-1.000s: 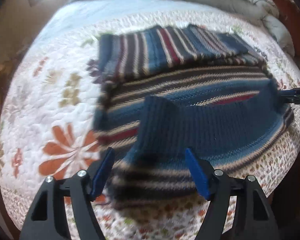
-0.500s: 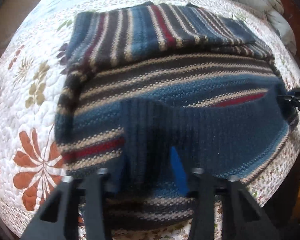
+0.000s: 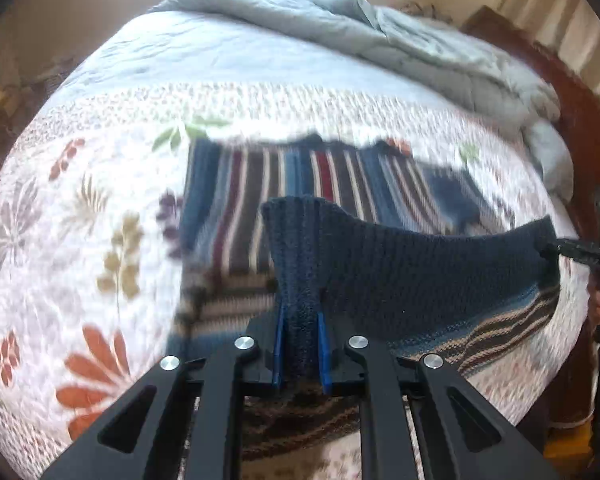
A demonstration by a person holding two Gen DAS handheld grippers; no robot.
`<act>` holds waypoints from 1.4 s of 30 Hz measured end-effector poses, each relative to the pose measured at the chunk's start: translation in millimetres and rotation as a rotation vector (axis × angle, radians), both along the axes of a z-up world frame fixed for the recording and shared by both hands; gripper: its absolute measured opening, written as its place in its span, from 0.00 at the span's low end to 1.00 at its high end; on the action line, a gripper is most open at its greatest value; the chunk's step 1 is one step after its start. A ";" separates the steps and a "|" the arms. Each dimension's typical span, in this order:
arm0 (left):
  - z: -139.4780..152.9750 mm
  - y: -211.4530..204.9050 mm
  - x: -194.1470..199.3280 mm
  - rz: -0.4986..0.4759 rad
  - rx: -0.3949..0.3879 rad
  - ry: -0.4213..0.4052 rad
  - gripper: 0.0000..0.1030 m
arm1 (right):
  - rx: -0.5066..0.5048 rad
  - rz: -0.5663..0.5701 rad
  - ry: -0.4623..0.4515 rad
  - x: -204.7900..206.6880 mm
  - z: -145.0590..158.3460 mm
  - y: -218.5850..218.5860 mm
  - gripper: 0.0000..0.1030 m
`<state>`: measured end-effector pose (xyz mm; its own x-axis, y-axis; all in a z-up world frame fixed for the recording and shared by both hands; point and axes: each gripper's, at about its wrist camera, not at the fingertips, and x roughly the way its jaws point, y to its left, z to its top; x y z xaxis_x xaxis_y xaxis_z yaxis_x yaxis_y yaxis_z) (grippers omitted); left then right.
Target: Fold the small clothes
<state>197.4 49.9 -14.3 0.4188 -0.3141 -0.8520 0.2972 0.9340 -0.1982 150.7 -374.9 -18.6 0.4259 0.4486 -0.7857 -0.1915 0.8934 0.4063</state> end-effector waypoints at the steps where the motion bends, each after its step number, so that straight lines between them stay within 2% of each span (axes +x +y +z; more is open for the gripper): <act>1: 4.4 -2.5 12.6 0.006 -0.003 -0.004 0.14 | -0.005 -0.009 -0.005 11.8 2.9 -2.1 0.07; 5: 14.0 -12.9 68.1 0.042 0.020 -0.043 0.14 | -0.045 -0.052 -0.015 75.2 14.7 -8.8 0.07; 7: 12.1 -15.7 95.1 0.062 0.011 -0.046 0.14 | -0.070 -0.065 -0.024 100.0 15.1 -8.2 0.07; 9: 1.8 -25.2 120.0 0.072 0.044 -0.044 0.14 | -0.089 -0.087 -0.009 131.4 7.8 -8.3 0.07; 13: -38.6 -32.9 154.8 0.100 0.126 0.012 0.14 | -0.102 -0.112 0.057 176.1 -28.5 -7.0 0.08; 17: -87.2 -29.7 171.2 0.131 0.185 0.096 0.16 | -0.129 -0.130 0.126 196.9 -71.7 -2.4 0.08; 19: -99.2 -26.3 168.9 0.134 0.206 0.104 0.23 | -0.133 -0.140 0.162 200.5 -92.3 -1.1 0.10; 21: -99.7 -24.6 168.6 0.140 0.209 0.097 0.26 | -0.135 -0.150 0.150 198.1 -97.2 -1.0 0.11; 23: -93.8 -21.3 165.9 0.158 0.208 0.099 0.34 | -0.126 -0.154 0.137 194.4 -91.4 -3.4 0.30; 25: -80.2 -13.4 159.1 0.174 0.214 0.082 0.39 | -0.126 -0.169 0.101 180.8 -76.7 -11.1 0.37; 26: -72.8 -8.8 153.1 0.180 0.219 0.072 0.42 | -0.128 -0.165 0.090 174.2 -70.6 -14.5 0.36; 28: -57.8 7.6 134.3 0.190 0.202 0.051 0.56 | -0.122 -0.152 0.076 151.9 -56.7 -23.5 0.42; 29: -51.5 15.2 123.3 0.191 0.192 0.043 0.57 | -0.107 -0.145 0.074 139.5 -51.8 -28.7 0.47; 34: -47.4 47.2 59.1 0.190 0.240 0.051 0.57 | -0.099 -0.087 0.108 57.5 -48.0 -43.8 0.51; 37: -54.1 57.7 25.4 0.172 0.235 0.070 0.58 | -0.100 -0.063 0.145 18.5 -57.3 -45.4 0.64; 42: -70.9 52.8 -2.1 0.130 0.203 0.124 0.60 | -0.076 -0.056 0.214 -12.6 -80.4 -44.8 0.65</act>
